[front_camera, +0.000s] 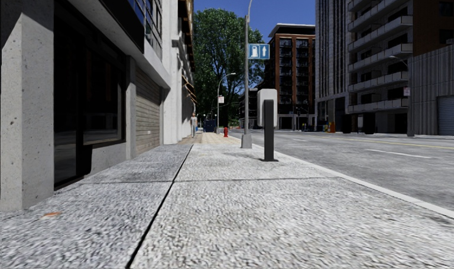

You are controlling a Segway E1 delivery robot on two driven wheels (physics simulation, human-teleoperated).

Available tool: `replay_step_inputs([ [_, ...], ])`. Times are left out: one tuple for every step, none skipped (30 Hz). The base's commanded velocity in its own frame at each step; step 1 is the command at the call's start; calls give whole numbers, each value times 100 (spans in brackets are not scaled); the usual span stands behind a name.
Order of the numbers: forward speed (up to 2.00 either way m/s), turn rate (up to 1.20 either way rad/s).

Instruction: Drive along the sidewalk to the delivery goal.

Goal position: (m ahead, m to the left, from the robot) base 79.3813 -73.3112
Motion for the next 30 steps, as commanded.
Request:
replay_step_inputs([
  [200,17],
  [200,19],
  [200,22],
  [200,27],
  [200,27],
  [200,29],
  [200,29],
  [200,29],
  [200,28],
  [200,19],
  [200,8],
  [200,0],
  [200,0],
  [200,0],
  [200,0],
  [200,0],
  [200,0],
  [200,0],
  [200,0],
  [200,0],
  [200,0],
  [200,0],
  [200,0],
  [200,0],
  [200,0],
  [200,0],
  [200,0],
  [200,0],
  [200,0],
  [200,0],
])
